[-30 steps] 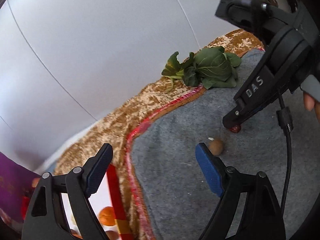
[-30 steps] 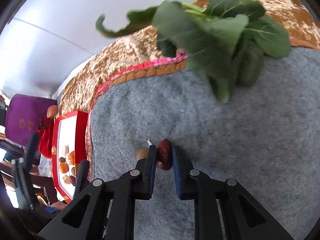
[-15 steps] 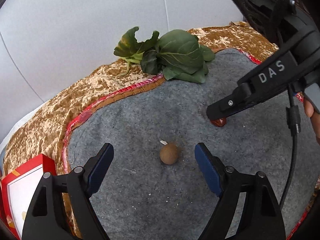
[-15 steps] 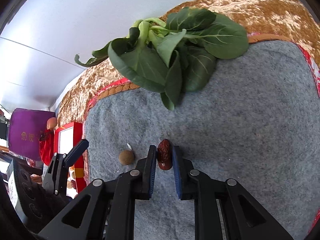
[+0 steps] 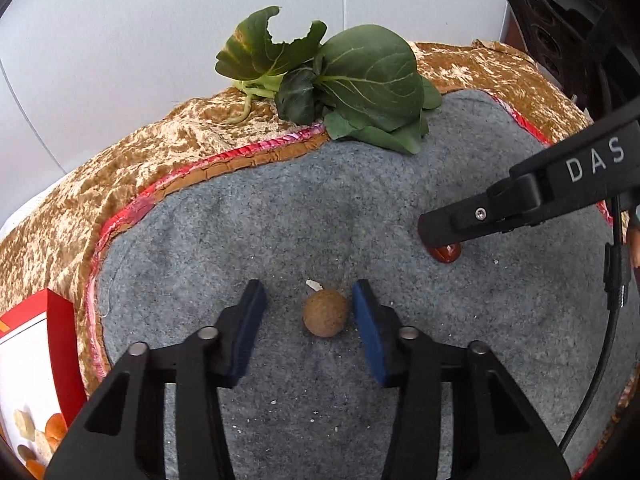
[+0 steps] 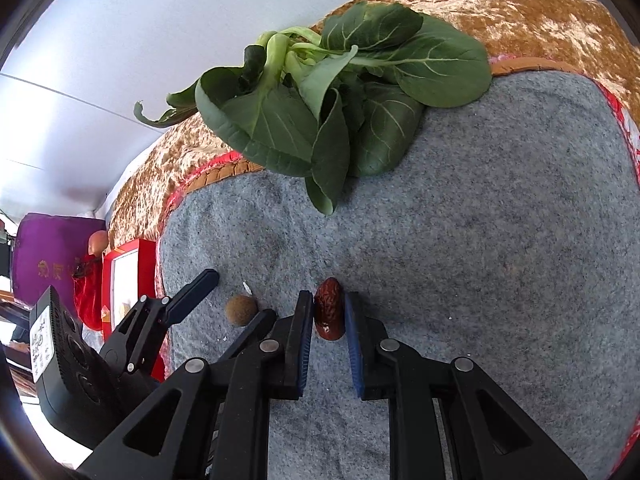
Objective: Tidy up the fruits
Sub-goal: 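Grasp the last brown nut with the left tool while the right tool holds the date, then carry the nut and the date into the white tray and release both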
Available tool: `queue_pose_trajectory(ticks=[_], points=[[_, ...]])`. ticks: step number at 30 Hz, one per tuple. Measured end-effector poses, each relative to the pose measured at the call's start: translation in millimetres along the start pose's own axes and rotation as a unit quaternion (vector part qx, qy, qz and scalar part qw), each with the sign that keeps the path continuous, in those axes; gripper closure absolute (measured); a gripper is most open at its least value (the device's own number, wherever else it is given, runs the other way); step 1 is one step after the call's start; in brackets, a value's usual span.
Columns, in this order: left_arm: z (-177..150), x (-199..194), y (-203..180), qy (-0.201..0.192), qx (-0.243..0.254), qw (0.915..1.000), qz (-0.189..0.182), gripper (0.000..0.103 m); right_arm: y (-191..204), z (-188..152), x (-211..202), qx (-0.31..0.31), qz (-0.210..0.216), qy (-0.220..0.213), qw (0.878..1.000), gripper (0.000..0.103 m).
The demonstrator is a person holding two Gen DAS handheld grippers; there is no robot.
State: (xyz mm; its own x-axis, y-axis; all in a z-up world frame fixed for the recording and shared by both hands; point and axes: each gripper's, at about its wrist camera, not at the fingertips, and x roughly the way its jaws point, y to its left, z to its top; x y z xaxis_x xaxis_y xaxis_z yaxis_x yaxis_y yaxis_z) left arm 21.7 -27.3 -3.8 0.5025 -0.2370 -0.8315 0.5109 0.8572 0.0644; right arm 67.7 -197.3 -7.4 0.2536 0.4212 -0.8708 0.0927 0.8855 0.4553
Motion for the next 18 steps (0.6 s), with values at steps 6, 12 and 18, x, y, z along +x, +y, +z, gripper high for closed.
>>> queue_pose_trajectory(ticks=[6, 12, 18], points=[[0.2, -2.0, -1.2, 0.0, -0.008, 1.0, -0.002, 0.083, 8.1, 1.4, 2.7, 0.004, 0.003, -0.006, 1.0, 0.087], [-5.0, -18.8, 2.3, -0.011, -0.01, 0.9999, -0.001, 0.083, 25.7, 1.9, -3.9, -0.01, 0.015, -0.024, 1.0, 0.087], [-9.1, -68.1, 25.7, -0.053, -0.037, 0.9976, 0.021, 0.083, 49.7, 0.5, -5.1, -0.029, 0.032, -0.044, 0.998, 0.087]])
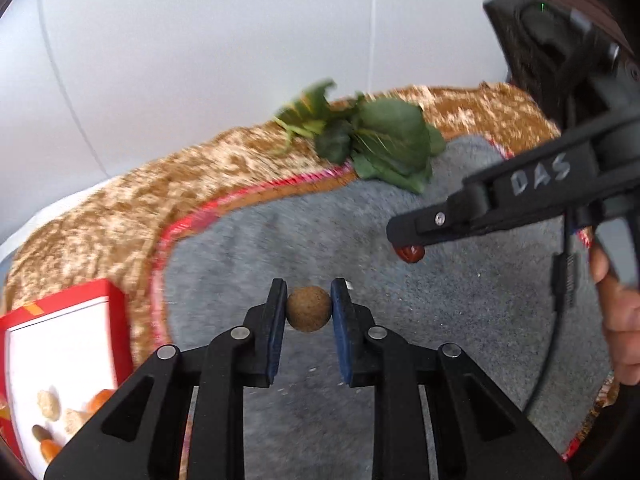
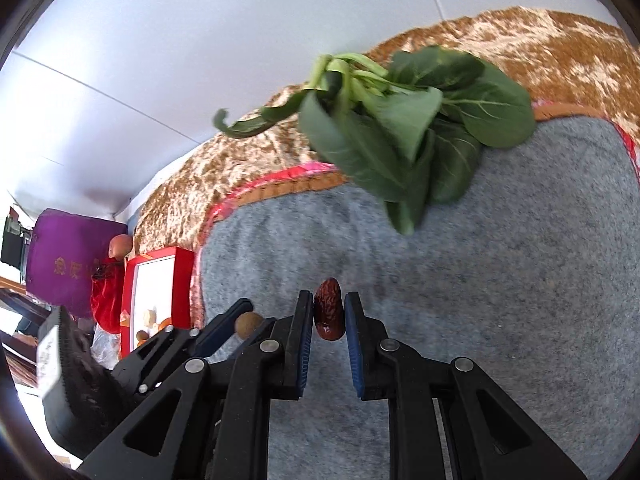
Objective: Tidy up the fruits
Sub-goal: 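Carry the nut and the date into the white tray and release both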
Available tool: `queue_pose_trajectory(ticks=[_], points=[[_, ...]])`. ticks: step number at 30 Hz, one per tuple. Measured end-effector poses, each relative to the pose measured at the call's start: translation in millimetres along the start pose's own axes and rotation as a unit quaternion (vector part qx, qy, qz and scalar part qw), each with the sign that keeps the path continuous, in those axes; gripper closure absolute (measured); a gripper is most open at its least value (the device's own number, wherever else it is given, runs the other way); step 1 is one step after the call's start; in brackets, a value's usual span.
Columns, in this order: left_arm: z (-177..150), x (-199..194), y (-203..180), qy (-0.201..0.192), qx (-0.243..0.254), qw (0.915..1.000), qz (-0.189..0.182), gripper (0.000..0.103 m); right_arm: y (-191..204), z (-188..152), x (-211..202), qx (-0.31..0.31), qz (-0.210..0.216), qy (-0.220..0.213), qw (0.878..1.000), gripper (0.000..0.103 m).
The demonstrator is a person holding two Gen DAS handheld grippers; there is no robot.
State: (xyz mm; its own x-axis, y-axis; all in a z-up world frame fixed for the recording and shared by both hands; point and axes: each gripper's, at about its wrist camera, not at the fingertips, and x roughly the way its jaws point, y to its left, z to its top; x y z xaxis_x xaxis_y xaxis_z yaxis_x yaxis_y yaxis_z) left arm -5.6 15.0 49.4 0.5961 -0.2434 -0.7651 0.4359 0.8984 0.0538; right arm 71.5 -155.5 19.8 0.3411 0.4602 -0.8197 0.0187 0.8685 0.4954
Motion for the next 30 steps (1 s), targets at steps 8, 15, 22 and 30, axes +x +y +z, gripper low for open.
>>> queue_pose_trajectory(ticks=[8, 15, 22, 30], points=[[-10.3, -61.9, 54.1, -0.047, -0.055, 0.9962, 0.049, 0.083, 66.6, -9.3, 5.4, -0.061, 0.037, -0.034, 0.997, 0.087], [-32.2, -91.2, 102.6, -0.053, -0.087, 0.9911, 0.086, 0.083, 135.5, -29.3, 18.8, -0.134, 0.089, -0.05, 0.986, 0.087], [-62.9, -105.3, 158.4, -0.03, -0.128, 0.9843, 0.117, 0.083, 181.7, -52.1, 36.7, -0.183, 0.116, -0.033, 0.976, 0.087], [-84.8, -112.5, 204.8, -0.014, -0.175, 0.9749, 0.136, 0.083, 205.3, -73.1, 59.5, -0.21, 0.126, -0.007, 0.97, 0.087]])
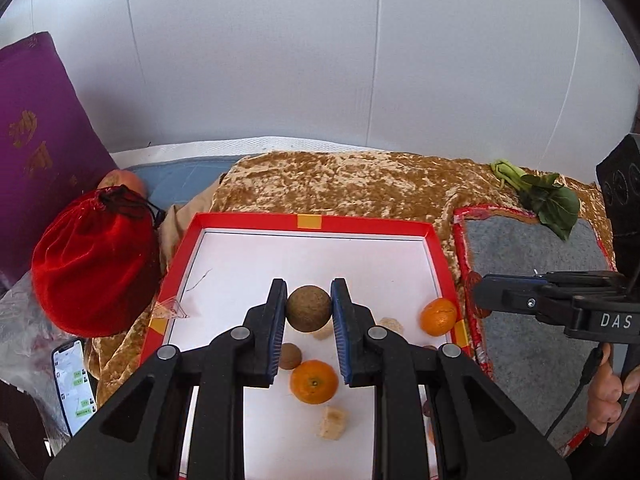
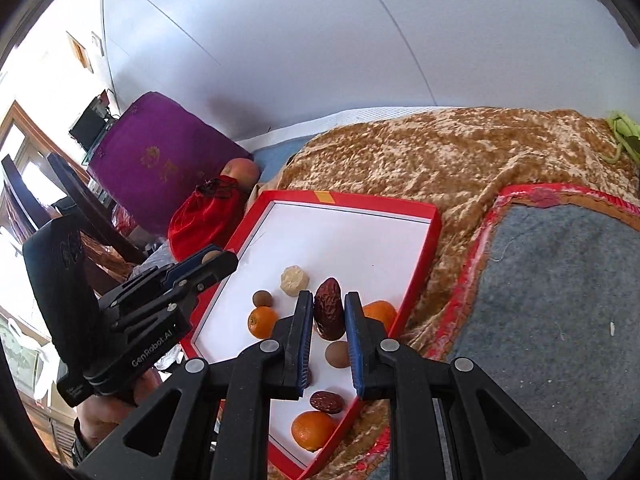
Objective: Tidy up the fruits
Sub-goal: 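Carry the nut and the date into the white tray and release both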
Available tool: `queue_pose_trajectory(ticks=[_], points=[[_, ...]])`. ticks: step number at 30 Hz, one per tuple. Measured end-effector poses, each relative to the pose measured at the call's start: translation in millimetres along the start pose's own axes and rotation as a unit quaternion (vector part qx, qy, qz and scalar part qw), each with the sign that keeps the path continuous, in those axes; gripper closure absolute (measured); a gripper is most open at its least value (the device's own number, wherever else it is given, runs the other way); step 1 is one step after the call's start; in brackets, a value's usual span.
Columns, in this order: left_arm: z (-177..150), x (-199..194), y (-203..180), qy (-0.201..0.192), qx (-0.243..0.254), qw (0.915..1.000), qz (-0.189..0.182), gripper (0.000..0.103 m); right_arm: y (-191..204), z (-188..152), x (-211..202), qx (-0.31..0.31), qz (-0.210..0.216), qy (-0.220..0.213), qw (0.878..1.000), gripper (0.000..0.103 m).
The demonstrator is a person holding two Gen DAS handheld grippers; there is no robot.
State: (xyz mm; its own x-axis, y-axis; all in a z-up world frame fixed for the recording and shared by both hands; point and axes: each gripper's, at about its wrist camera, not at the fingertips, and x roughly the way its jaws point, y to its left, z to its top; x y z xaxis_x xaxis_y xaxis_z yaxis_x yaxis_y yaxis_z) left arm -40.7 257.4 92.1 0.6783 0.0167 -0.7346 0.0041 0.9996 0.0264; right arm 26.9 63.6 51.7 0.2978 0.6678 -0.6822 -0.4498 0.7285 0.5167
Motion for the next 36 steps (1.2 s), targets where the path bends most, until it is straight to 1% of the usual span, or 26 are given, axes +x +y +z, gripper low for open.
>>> queue_pose_trajectory(ticks=[6, 12, 16, 19, 25, 36], points=[[-9.7, 15.5, 12.3, 0.029, -0.01, 0.9995, 0.008, 0.083, 13.9, -3.4, 22.6, -0.012, -0.001, 0.017, 1.0, 0.087], [-12.6, 30.0, 15.6, 0.05, -0.008, 0.9986, 0.013, 0.083, 10.4, -6.1, 45.9, -0.008, -0.014, 0.032, 0.999, 0.087], [-11.9, 31.2, 12.1, 0.052, -0.004, 0.9986, 0.01, 0.083, 7.9, -5.8, 49.7, -0.007, -0.022, 0.032, 0.999, 0.087], [-11.9, 30.4, 3.5, 0.052, 0.009, 0.9985, 0.008, 0.083, 6.7, -4.4, 49.6, -0.007, -0.027, 0.028, 0.999, 0.087], [-14.7, 31.8, -13.8, 0.053, 0.039, 0.9976, 0.025, 0.083, 4.3, -3.5, 51.9, -0.011, -0.04, 0.024, 0.999, 0.087], [-18.5, 37.1, -14.4, 0.059, 0.042, 0.996, 0.052, 0.083, 3.9, -5.0, 59.8, -0.024, -0.059, 0.024, 0.998, 0.087]])
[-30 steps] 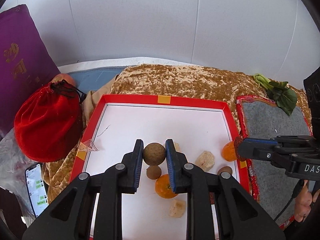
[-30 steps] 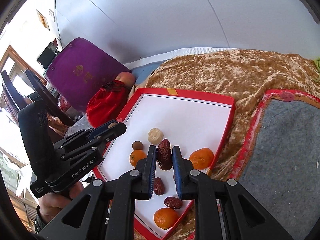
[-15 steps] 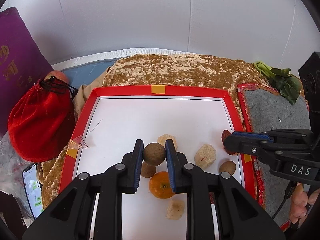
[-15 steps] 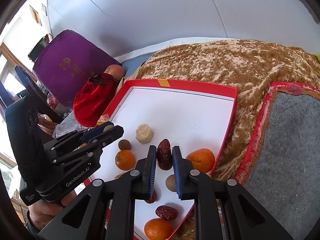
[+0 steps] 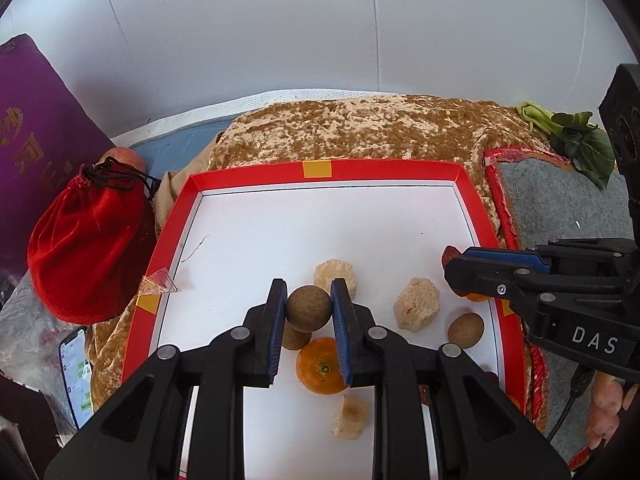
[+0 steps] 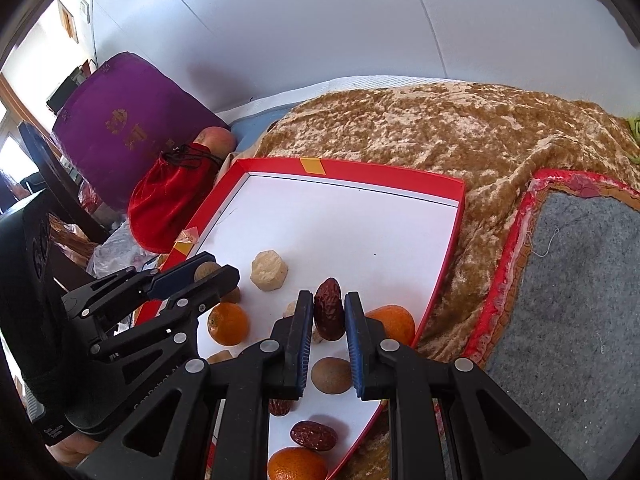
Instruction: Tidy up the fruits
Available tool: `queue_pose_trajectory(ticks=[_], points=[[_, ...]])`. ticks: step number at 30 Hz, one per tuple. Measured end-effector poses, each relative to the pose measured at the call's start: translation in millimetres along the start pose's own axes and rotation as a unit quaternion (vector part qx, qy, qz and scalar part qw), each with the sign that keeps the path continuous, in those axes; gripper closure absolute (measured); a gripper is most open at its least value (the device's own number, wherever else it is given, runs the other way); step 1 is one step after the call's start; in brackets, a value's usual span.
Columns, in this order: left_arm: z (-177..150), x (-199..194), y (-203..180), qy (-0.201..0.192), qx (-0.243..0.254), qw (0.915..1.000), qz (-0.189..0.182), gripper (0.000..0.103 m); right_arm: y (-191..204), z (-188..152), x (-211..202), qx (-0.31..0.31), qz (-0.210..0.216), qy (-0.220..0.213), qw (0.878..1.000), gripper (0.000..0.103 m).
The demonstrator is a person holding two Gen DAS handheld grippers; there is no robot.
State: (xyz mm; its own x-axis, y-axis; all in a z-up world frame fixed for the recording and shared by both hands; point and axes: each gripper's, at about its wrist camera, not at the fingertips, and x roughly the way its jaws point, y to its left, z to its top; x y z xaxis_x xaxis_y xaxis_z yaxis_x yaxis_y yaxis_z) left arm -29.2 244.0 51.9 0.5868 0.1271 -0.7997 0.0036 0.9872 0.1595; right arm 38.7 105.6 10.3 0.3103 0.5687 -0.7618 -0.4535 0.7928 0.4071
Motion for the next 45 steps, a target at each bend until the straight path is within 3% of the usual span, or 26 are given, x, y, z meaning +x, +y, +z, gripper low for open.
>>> queue_pose_trajectory(ticks=[19, 21, 25, 29, 36, 40, 45], points=[[-1.3, -2.9, 2.5, -0.01, 0.008, 0.9971, 0.074, 0.081, 4.6, 1.9, -7.0, -0.006, -0.004, -0.011, 1.0, 0.084], [0.5, -8.2, 3.9, -0.021, 0.004, 0.9964, 0.082, 0.076, 4.6, 3.8, -13.1, -0.005, 0.0, -0.017, 1.0, 0.084], [8.6, -26.8, 4.1, -0.062, -0.013, 0.9929, 0.1, 0.039, 5.1, 7.9, -31.5, -0.006, 0.002, -0.038, 0.999, 0.084], [19.1, -51.0, -1.5, -0.11, -0.033, 0.9874, 0.109, 0.019, 1.2, 11.6, -55.1, -0.004, 0.001, -0.065, 0.998, 0.083], [29.4, -82.8, -18.0, -0.158, -0.053, 0.9762, 0.139, 0.017, -10.6, 10.6, -95.9, -0.003, -0.006, -0.098, 0.995, 0.082], [26.7, -104.0, -22.8, -0.185, -0.072, 0.9705, 0.137, 0.016, -14.9, 8.3, -115.6, -0.012, -0.013, -0.113, 0.993, 0.081], [20.3, -121.9, -23.3, -0.194, -0.108, 0.9632, 0.152, 0.016, -22.5, 2.8, -139.8, -0.017, -0.022, -0.134, 0.991, 0.08]])
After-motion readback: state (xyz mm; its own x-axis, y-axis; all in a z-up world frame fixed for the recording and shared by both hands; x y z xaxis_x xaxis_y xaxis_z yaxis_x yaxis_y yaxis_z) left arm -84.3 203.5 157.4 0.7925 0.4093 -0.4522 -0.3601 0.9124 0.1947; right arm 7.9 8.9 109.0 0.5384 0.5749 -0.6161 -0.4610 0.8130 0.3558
